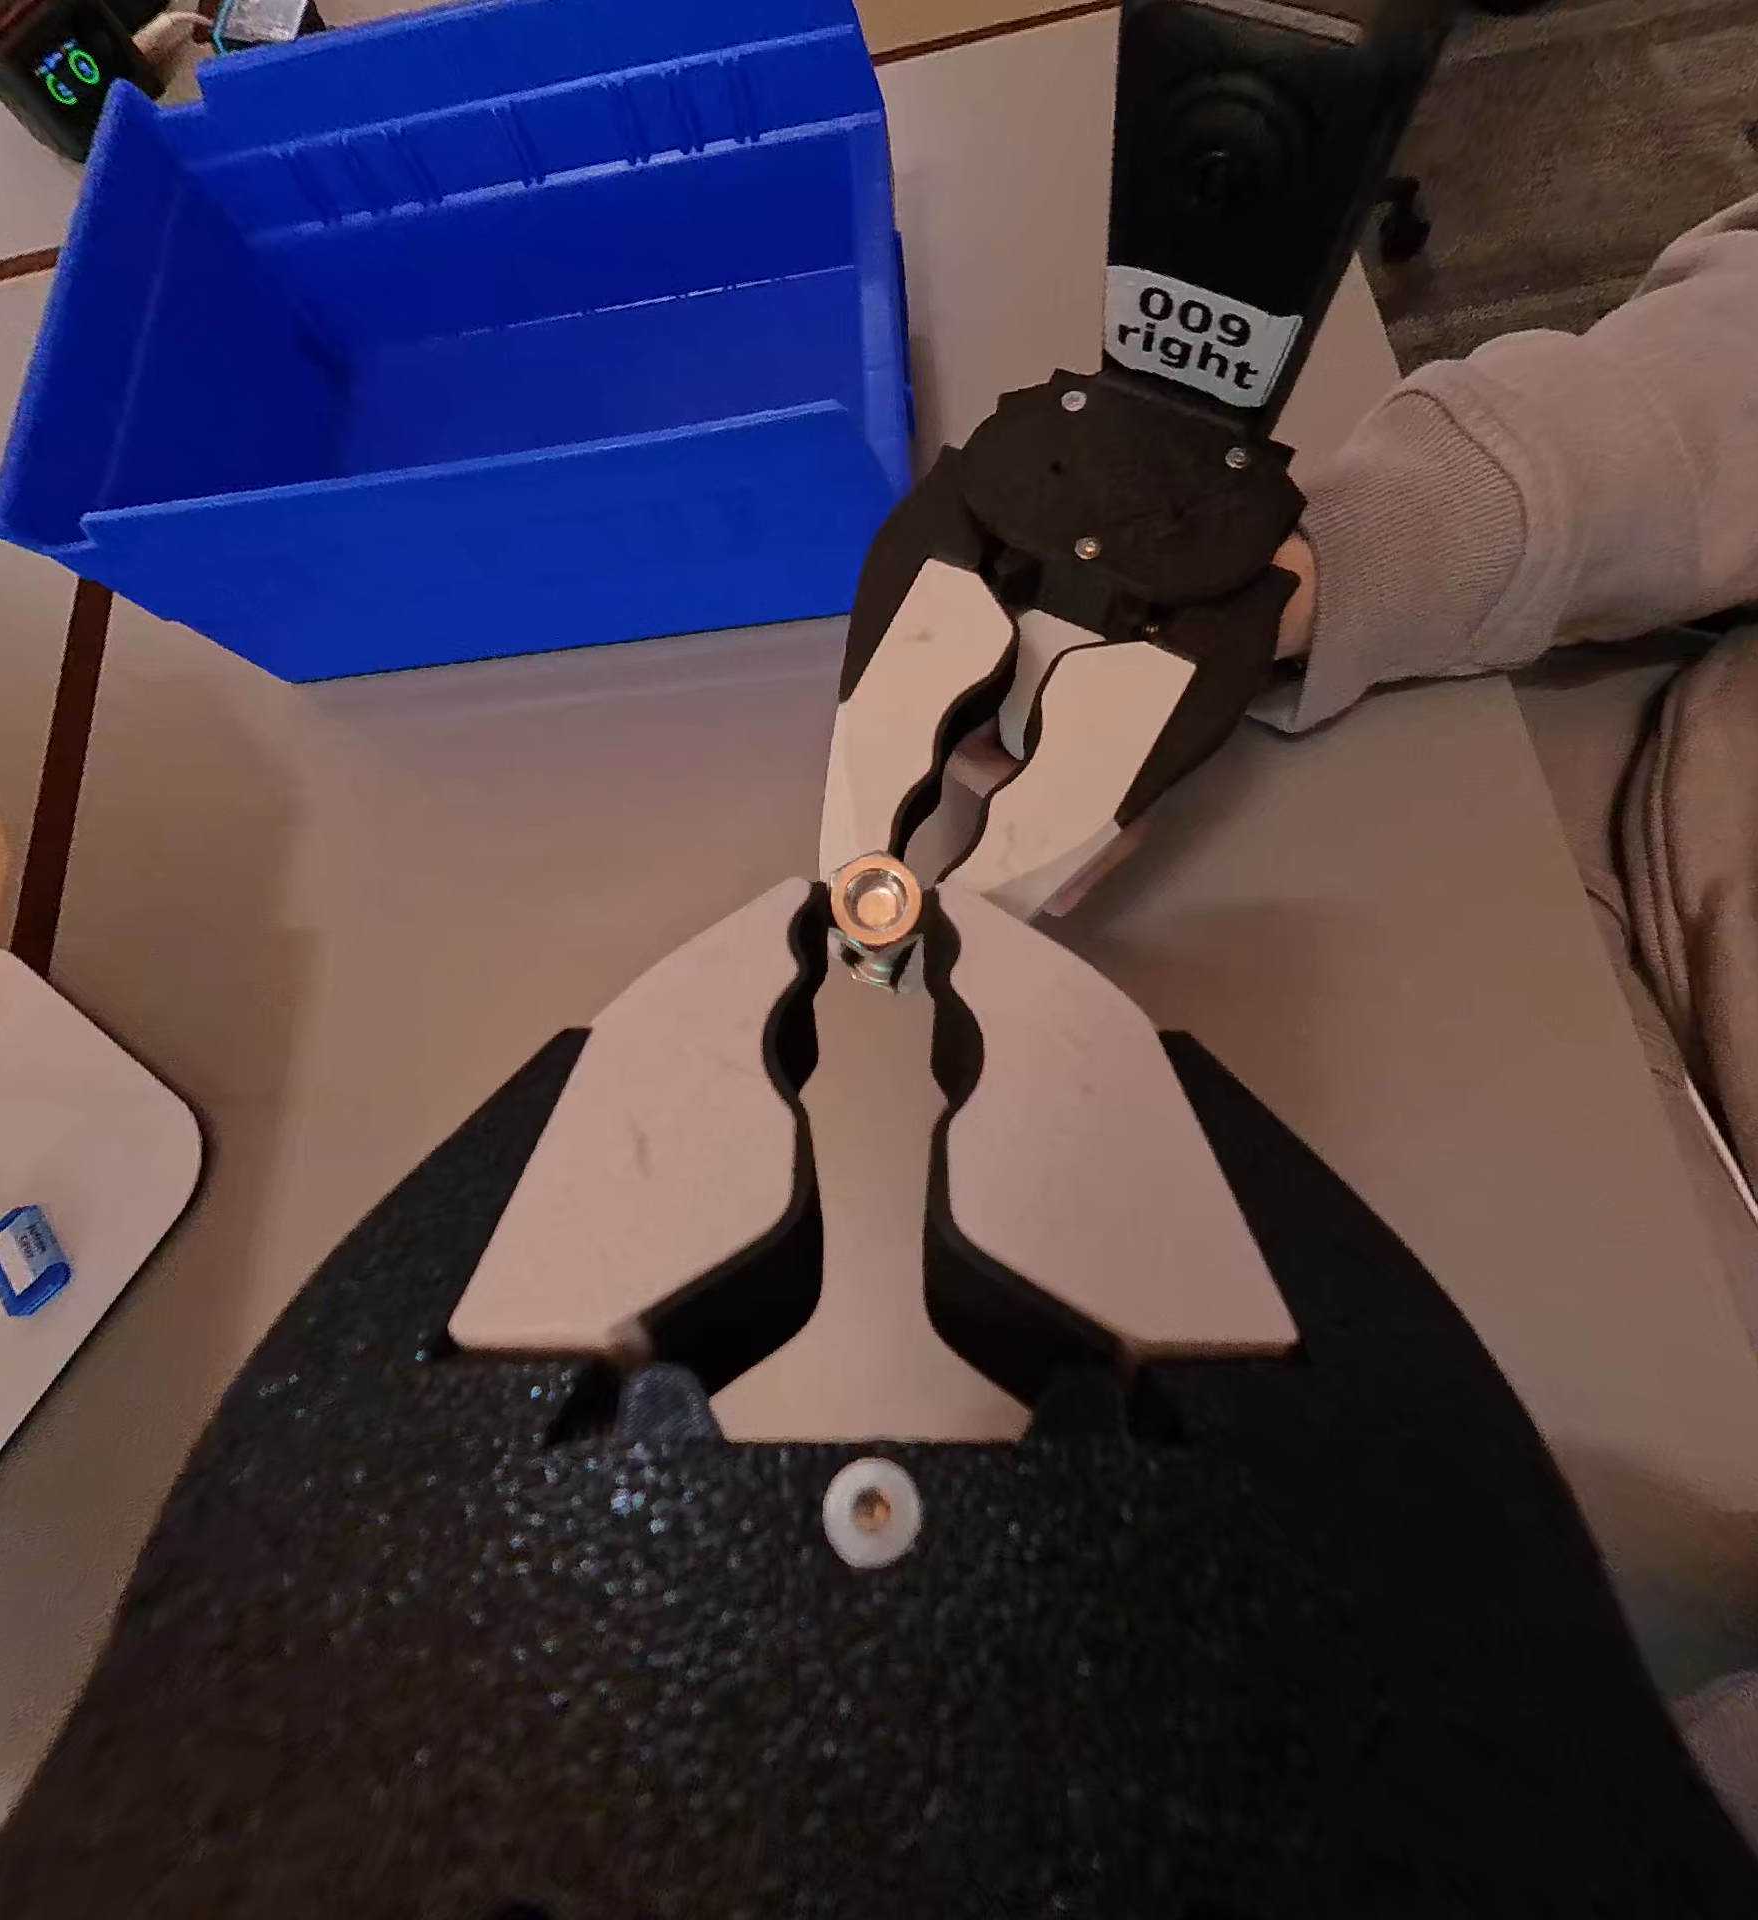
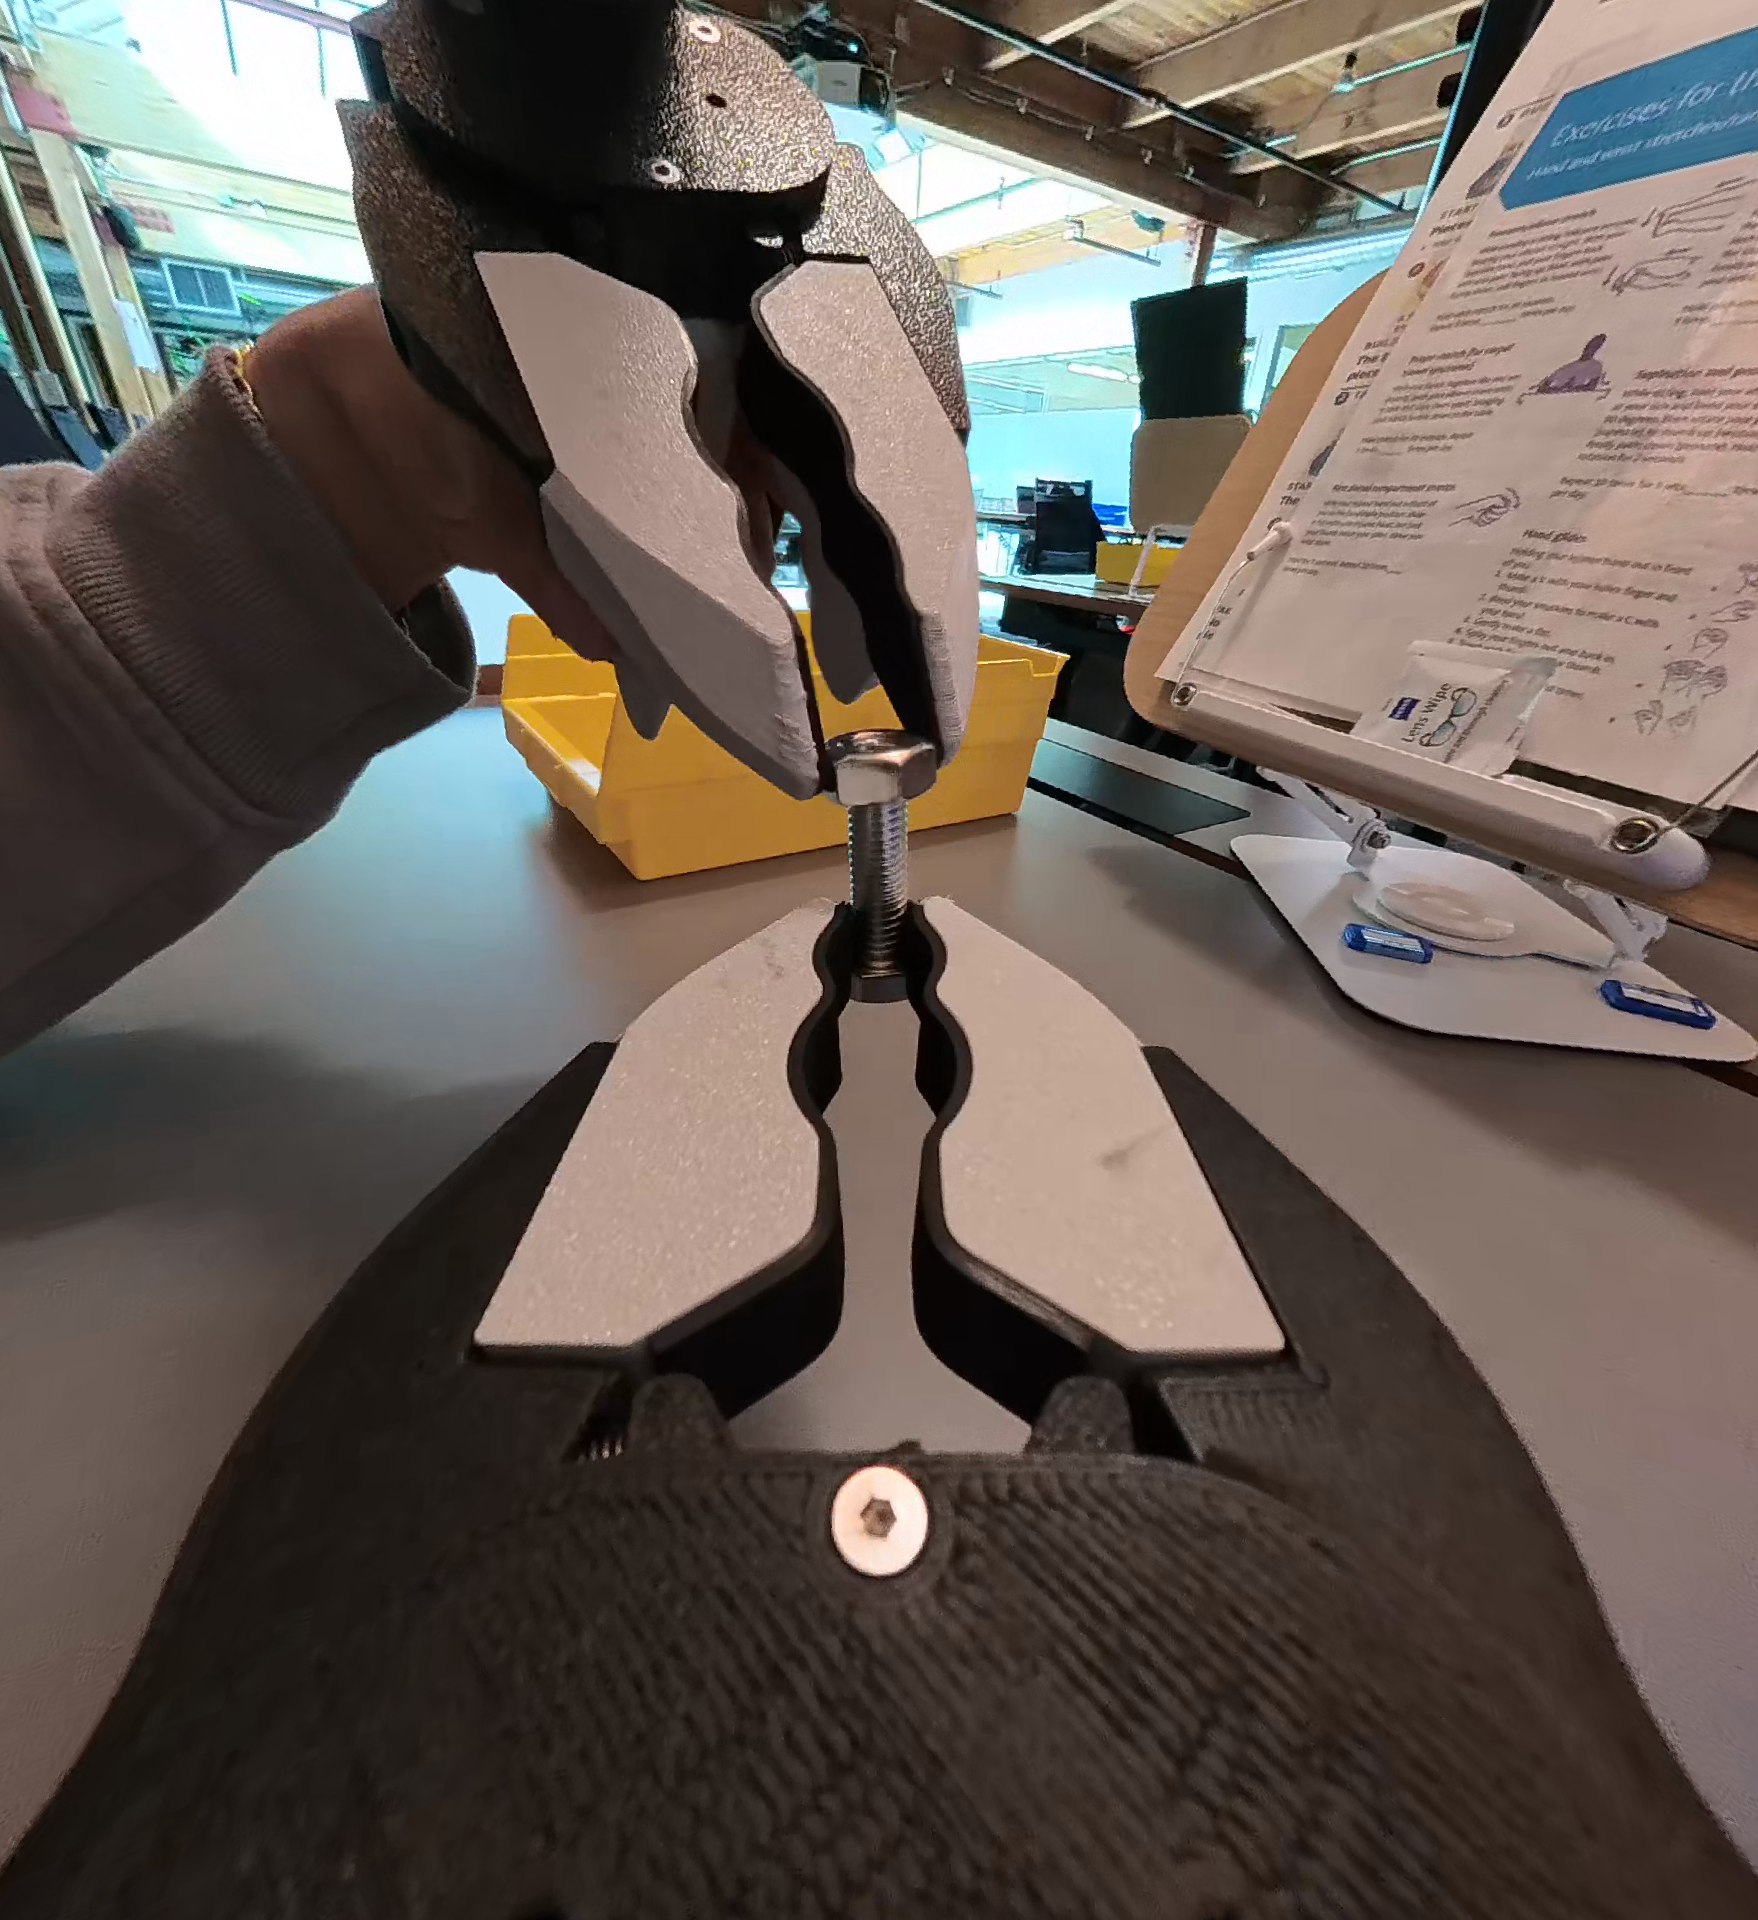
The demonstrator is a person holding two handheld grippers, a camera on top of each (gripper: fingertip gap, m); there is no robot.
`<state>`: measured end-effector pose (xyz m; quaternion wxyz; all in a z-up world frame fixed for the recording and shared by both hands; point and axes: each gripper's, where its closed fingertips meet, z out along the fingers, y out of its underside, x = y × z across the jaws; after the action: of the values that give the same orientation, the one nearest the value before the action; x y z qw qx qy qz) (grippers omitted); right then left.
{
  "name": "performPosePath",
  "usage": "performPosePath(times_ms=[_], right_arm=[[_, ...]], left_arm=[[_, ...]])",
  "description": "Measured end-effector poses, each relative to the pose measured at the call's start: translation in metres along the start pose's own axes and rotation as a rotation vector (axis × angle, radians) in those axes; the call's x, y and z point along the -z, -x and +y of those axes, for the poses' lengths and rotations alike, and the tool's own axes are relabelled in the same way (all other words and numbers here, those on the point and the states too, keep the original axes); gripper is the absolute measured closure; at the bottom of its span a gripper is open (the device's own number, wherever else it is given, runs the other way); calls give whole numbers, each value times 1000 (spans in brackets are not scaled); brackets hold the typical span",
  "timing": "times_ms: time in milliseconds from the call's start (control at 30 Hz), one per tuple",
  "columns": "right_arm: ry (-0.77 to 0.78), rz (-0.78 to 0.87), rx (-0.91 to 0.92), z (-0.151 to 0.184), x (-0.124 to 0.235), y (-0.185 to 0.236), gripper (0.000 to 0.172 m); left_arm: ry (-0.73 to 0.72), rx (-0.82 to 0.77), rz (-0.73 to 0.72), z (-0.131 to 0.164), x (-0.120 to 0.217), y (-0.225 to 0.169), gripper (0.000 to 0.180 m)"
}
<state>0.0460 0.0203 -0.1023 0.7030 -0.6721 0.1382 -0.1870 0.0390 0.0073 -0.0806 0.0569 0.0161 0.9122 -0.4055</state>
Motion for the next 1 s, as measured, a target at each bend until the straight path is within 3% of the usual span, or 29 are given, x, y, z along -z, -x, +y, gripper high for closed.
performPosePath(times_ms=[633, 833, 933, 1000], right_arm=[[22, 13, 14, 4, 0, -2, 163], [-29, 50, -32, -2, 3, -10, 163], [-71, 37, -94, -7, 6, -12, 163], [-90, 31, -128, -9, 8, -14, 163]], left_arm=[[-2, -16, -28, -2, -2, 0, 158], [-271, 17, -154, -35, 17, 15, 147], [-525, 116, -220, -38, 20, 15, 133], [-689, 152, -309, -30, 21, 16, 133]])
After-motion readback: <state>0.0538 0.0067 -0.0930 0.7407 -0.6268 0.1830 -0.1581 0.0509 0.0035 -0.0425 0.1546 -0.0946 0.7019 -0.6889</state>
